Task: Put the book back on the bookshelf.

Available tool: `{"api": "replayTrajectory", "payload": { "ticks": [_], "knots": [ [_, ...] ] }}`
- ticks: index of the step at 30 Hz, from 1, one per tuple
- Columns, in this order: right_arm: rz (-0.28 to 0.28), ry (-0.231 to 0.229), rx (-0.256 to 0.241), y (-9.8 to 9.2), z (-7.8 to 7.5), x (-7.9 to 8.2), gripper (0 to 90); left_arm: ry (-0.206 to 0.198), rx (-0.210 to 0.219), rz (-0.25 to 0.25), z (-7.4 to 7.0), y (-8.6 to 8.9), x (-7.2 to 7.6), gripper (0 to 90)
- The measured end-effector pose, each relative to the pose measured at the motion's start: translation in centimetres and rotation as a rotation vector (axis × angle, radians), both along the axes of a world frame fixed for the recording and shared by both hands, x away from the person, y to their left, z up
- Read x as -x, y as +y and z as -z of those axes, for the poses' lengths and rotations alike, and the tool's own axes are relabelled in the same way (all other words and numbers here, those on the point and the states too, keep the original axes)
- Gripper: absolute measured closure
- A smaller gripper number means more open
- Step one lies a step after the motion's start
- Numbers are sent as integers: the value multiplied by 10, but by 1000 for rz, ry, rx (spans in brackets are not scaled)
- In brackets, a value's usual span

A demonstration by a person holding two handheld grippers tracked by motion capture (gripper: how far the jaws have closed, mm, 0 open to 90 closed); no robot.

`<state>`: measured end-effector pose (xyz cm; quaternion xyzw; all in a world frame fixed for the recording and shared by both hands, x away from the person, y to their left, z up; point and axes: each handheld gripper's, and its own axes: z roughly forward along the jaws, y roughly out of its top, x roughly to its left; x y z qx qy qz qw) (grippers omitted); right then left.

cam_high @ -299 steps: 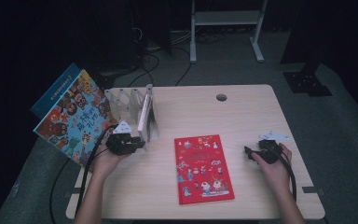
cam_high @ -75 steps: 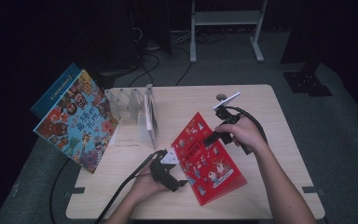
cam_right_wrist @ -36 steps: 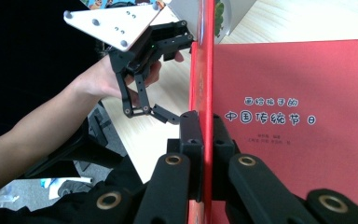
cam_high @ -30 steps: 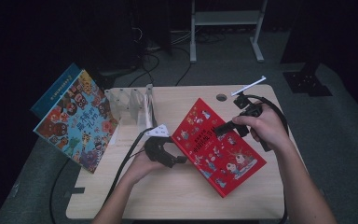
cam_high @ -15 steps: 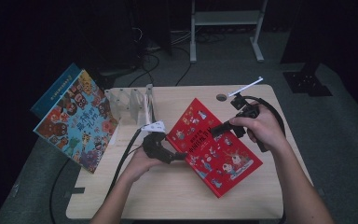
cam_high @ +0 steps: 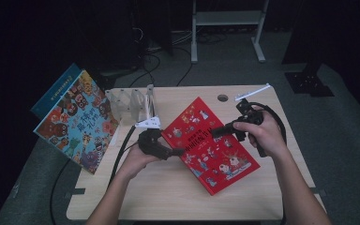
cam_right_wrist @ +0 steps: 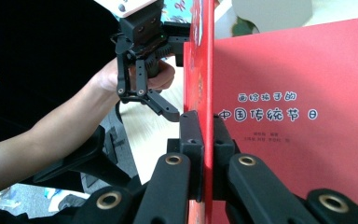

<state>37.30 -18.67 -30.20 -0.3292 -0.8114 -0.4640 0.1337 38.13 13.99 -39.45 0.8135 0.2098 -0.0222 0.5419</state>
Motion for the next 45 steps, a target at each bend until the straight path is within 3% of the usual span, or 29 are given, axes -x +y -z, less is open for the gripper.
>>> {"api": "replayTrajectory", "payload": {
  "ticks": [6,11,14,20,33,38,45],
  "knots": [
    [-6,-45,-57,-3,9,3,877,-34,26,-14,-7,6,1,165],
    [-15,-100,-117,-6,16,7,876,-56,82,-18,-14,15,1,309],
    [-25,-131,-146,-7,20,9,876,-62,94,-13,-18,17,1,344],
    [-40,-155,-182,-9,29,9,875,-58,98,-1,-22,20,1,391],
    [-77,-201,-273,-15,47,9,862,-52,163,56,-34,24,1,568],
    [-81,-201,-283,-16,52,9,855,-47,163,75,-36,25,1,607],
    [-97,-216,-245,-13,56,7,816,-46,178,114,-43,27,1,694]
  ]
}}
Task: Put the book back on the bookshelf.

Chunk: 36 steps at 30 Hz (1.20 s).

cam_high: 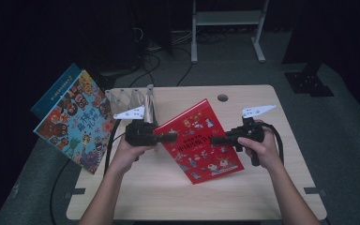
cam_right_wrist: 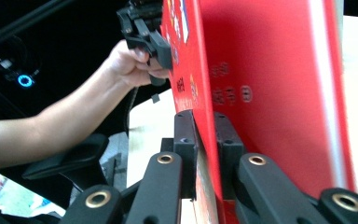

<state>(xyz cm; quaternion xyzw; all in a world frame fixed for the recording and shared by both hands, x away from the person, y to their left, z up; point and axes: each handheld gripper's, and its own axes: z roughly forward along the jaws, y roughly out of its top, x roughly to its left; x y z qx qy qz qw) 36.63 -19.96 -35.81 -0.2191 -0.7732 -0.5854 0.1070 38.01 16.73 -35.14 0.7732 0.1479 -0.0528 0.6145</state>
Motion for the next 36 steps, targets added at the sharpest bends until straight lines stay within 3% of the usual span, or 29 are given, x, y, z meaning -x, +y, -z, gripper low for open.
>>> {"api": "replayTrajectory", "payload": {
  "ticks": [7,12,21,30,36],
  "knots": [
    [-17,-24,77,8,3,0,771,-29,-22,28,-15,-1,3,759],
    [-27,-28,91,9,3,-1,763,-43,-23,40,-20,-2,5,770],
    [-60,-97,186,17,1,3,656,-51,-20,26,-30,-3,4,786],
    [-39,-117,219,14,2,2,618,-59,-21,-6,-34,-3,5,791],
    [25,-125,247,1,4,3,576,-73,-27,-33,-37,-1,6,797]
  ]
}}
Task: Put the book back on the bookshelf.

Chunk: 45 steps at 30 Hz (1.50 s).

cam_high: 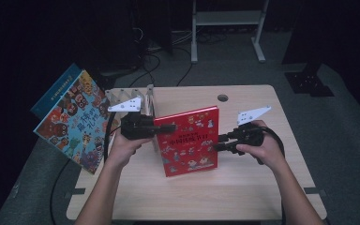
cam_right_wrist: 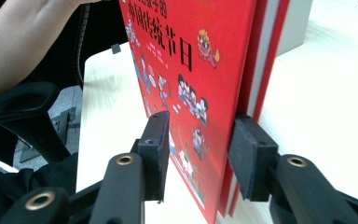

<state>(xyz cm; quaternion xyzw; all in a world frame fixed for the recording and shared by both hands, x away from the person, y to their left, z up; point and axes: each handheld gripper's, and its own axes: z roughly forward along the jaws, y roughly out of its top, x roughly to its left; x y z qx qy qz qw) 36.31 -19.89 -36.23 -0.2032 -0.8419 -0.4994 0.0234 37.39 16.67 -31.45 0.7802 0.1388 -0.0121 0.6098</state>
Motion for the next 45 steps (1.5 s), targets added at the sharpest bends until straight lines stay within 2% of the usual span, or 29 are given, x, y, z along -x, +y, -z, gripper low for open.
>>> {"api": "replayTrajectory", "payload": {
  "ticks": [3,6,14,18,22,24,26,27,30,33,34,35,36,37,39,42,45],
  "knots": [
    [22,-9,33,-1,1,1,546,-13,-3,-21,-1,-1,1,798],
    [43,-14,26,-5,2,1,491,-16,-8,-39,-2,0,1,797],
    [141,-73,73,-16,9,2,344,-26,4,-72,-7,6,4,797],
    [190,-74,101,-22,14,0,300,-27,1,-88,-8,8,6,797],
    [254,-62,120,-30,22,-1,276,-32,-4,-105,-12,12,9,796],
    [306,-60,143,-35,28,-2,271,-36,-9,-114,-13,14,11,796],
    [357,-53,203,-39,34,-4,253,-39,-13,-126,-15,18,14,796],
    [394,-46,216,-42,38,-6,253,-39,-13,-131,-16,19,14,796],
    [459,-24,225,-50,47,-7,251,-41,-8,-150,-18,26,17,796],
    [515,-9,249,-57,59,-9,232,-39,-1,-168,-20,34,20,796],
    [557,8,272,-61,68,-11,228,-41,6,-179,-22,40,22,796],
    [557,8,272,-61,68,-11,228,-41,6,-179,-22,40,22,796],
    [593,15,296,-64,75,-13,227,-43,13,-195,-23,46,25,796],
    [593,15,296,-64,75,-13,227,-43,13,-195,-23,46,25,796],
    [641,39,328,-68,84,-15,227,-50,14,-208,-25,52,27,796],
    [648,60,382,-72,95,-18,215,-64,13,-240,-26,61,32,796],
    [684,80,400,-79,105,-22,214,-75,19,-270,-26,71,37,796]
  ]
}}
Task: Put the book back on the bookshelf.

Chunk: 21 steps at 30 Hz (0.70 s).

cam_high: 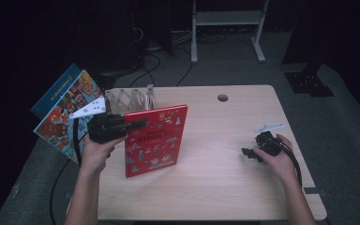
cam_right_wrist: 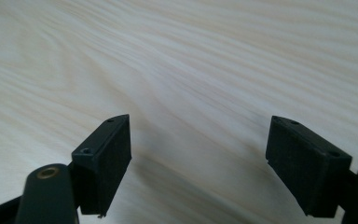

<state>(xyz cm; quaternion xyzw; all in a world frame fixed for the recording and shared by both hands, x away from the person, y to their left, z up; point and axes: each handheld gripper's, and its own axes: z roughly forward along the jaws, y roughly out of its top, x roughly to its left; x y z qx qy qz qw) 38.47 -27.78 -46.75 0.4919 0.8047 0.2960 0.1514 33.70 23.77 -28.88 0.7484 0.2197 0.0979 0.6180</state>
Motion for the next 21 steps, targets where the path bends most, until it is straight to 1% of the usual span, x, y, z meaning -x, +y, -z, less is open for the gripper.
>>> {"api": "replayTrajectory", "payload": {
  "ticks": [2,3,4,5,6,7,8,9,10,11,12,13,15,17,21],
  "knots": [
    [28,-11,12,-3,4,-1,211,-3,14,-24,1,8,2,796],
    [36,-14,8,-4,4,-1,210,-6,22,-33,1,12,3,796],
    [41,-21,6,-5,5,-1,206,-8,30,-42,2,16,5,796],
    [46,-37,15,-5,6,-1,168,-9,36,-51,2,19,6,796],
    [46,-37,15,-5,6,-1,168,-9,45,-57,3,23,7,796],
    [42,-50,19,-5,8,-1,149,-9,55,-65,3,28,8,796],
    [43,-63,11,-5,10,0,139,-7,60,-68,3,31,9,796],
    [57,-76,4,-5,11,0,121,-6,67,-81,2,38,10,796],
    [57,-76,4,-5,11,0,121,-6,67,-81,2,38,10,796],
    [62,-79,2,-5,12,0,108,-11,71,-89,1,43,12,796],
    [70,-95,-6,-5,14,0,90,-13,75,-96,0,46,14,796],
    [72,-140,-30,-7,18,1,90,-17,79,-103,0,50,15,796],
    [71,-140,-31,-7,18,1,90,-23,87,-113,-1,56,17,796],
    [71,-140,-30,-7,18,1,90,-20,98,-125,0,63,20,796],
    [71,-140,-30,-7,18,1,90,-27,107,-154,-1,75,24,796]
  ]
}}
